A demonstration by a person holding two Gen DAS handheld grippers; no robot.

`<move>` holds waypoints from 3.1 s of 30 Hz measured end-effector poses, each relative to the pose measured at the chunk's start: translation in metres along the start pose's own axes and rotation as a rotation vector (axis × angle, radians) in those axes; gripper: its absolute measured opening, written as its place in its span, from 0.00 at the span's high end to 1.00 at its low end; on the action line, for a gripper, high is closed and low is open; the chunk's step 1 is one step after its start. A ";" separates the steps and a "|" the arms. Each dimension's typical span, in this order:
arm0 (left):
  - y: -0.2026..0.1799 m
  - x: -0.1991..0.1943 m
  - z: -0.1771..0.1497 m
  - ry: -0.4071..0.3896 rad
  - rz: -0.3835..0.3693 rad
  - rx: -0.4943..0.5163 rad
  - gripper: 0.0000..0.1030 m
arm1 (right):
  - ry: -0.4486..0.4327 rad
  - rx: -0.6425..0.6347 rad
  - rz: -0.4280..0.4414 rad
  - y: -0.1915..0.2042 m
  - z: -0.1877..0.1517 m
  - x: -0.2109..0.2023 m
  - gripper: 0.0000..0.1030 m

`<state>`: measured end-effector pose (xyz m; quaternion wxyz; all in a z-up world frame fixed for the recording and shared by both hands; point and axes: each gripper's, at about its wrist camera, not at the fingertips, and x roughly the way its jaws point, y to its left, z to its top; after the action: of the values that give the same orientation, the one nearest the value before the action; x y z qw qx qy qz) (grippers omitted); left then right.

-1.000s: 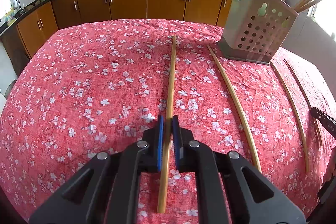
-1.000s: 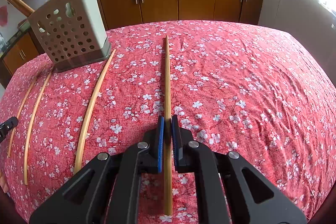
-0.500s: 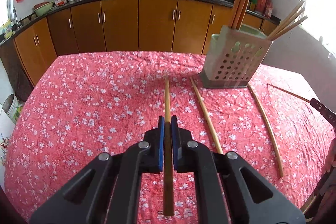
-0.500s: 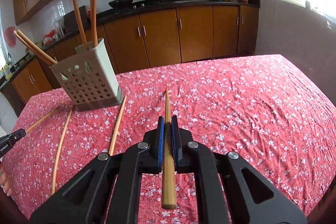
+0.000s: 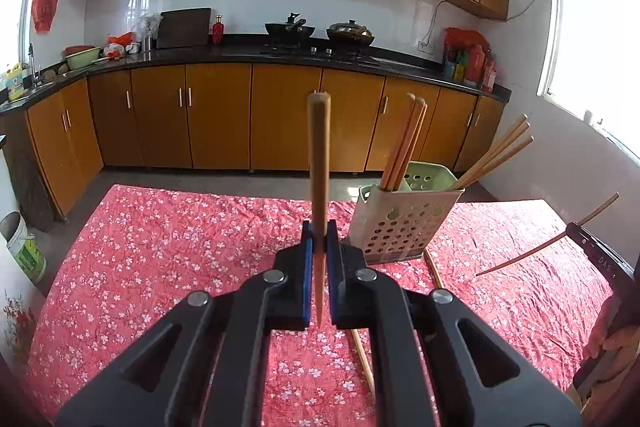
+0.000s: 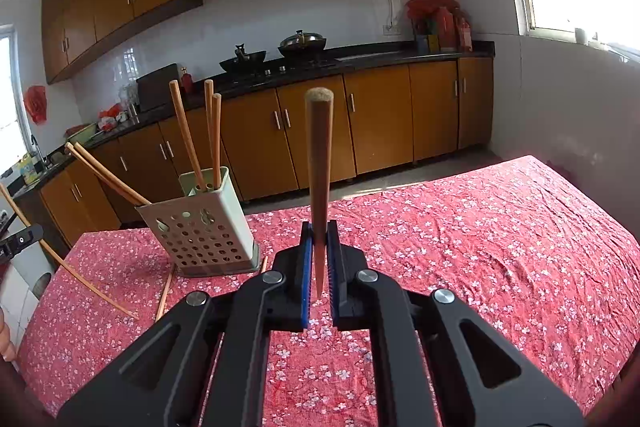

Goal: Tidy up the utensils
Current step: 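Lift both chopsticks upright and carry them over the holder, then lower both chopsticks into the holder and open both grippers, then move both open grippers down to the last chopsticks on the cloth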

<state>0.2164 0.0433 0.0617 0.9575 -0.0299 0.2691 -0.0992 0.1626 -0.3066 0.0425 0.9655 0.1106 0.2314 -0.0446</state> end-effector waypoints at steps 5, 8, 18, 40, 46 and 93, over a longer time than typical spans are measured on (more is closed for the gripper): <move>-0.011 -0.019 0.024 -0.053 -0.042 0.022 0.93 | -0.031 0.005 0.100 0.010 0.026 -0.016 0.93; -0.024 -0.032 0.044 -0.108 -0.075 0.015 0.93 | -0.043 0.017 0.209 0.021 0.050 -0.029 0.93; -0.071 -0.039 0.114 -0.313 -0.093 -0.015 0.93 | -0.149 -0.028 0.300 0.063 0.103 -0.036 0.93; -0.076 0.061 0.113 -0.217 -0.067 -0.029 0.89 | -0.020 -0.082 0.223 0.093 0.098 0.039 0.91; -0.068 0.042 0.111 -0.244 -0.059 -0.056 0.83 | -0.085 -0.051 0.218 0.083 0.107 0.014 0.86; -0.021 0.118 -0.128 0.419 0.093 -0.058 0.92 | 0.413 -0.044 -0.011 0.017 -0.109 0.090 0.92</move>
<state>0.2442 -0.0024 -0.1053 0.8830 -0.0239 0.4660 -0.0513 0.1974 -0.2672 -0.0899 0.8994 0.0952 0.4262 -0.0210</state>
